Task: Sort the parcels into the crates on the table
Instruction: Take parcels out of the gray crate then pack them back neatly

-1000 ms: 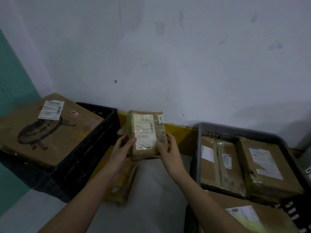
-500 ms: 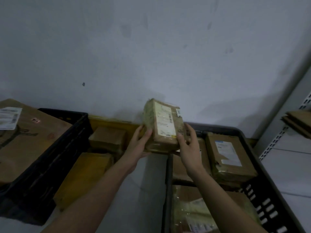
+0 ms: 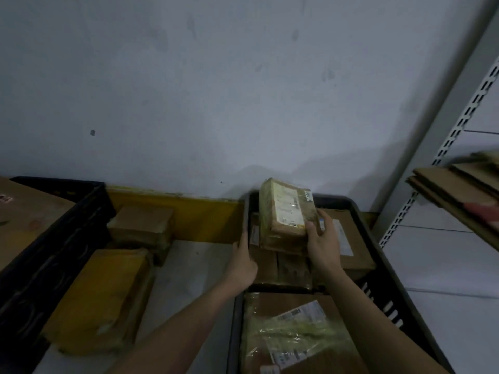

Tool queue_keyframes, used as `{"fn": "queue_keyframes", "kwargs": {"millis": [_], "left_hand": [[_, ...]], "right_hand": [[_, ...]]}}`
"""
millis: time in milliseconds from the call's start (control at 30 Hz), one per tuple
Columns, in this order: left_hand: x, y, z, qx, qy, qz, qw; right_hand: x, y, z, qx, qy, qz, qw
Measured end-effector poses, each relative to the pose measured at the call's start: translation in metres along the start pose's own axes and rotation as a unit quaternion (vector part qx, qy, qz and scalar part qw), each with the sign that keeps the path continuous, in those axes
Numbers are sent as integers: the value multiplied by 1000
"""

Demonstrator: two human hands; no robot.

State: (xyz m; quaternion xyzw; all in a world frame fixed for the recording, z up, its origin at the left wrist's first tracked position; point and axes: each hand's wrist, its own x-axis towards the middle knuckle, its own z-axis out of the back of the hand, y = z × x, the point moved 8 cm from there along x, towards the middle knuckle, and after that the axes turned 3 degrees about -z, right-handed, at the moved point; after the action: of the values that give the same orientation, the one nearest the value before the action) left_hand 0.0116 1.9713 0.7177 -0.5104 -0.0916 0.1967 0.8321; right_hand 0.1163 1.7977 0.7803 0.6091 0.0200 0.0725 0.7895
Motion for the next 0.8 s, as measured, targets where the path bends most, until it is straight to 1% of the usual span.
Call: {"fn": "queue_keyframes", "kwargs": {"millis": [100, 167, 267, 333, 400, 500, 533, 567, 667, 800], "left_hand": [[0, 1, -1, 15, -1, -8, 1000], [1, 2, -2, 11, 2, -10, 1000], [0, 1, -3, 7, 7, -25, 1000], [0, 0, -2, 9, 9, -33, 999], [0, 0, -2, 11, 9, -32, 999], [1, 1, -3, 23, 10, -25, 999], [1, 2, -3, 26, 10, -19, 999], [1, 3, -4, 29, 10, -12, 999], [2, 7, -5, 39, 8, 5, 999], [5, 13, -6, 41, 9, 6, 999]], "right_hand": [[5, -14, -7, -47, 12, -11, 999], [7, -21, -20, -72, 48, -13, 996], [5, -23, -43, -139, 120, 17, 983], [5, -20, -53, -203, 146, 47, 967], [5, -16, -61, -266, 153, 85, 948], [4, -10, -76, -373, 177, 142, 900], [6, -9, -79, -400, 175, 153, 887], [8, -8, -80, -413, 167, 160, 881], [15, -6, -82, -409, 143, 160, 887], [12, -11, -88, -411, 124, 163, 888]]}}
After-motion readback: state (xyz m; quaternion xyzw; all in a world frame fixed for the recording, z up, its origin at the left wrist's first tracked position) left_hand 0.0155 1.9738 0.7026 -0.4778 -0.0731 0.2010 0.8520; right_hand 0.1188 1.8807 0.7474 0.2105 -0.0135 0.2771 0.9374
